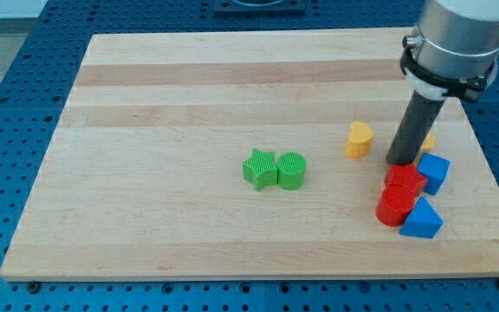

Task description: Slide the yellow heart to the right of the board

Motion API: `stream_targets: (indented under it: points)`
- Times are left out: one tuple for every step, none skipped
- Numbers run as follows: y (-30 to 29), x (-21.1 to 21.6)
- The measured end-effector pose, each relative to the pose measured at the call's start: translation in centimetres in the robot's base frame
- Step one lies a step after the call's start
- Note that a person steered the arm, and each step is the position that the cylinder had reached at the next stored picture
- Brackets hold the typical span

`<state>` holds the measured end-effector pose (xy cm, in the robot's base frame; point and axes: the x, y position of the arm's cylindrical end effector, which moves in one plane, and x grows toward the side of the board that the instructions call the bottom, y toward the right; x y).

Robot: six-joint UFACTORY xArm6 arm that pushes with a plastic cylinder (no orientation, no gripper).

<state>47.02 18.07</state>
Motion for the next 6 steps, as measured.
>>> stream_targets:
  points:
    - [0.0,-1.8]
    - [-0.3,-1.1]
    - [-2.2,1.2]
    - [-5.1,2.5]
    - [-8.8,1.9]
    - [-9.2,-2.3]
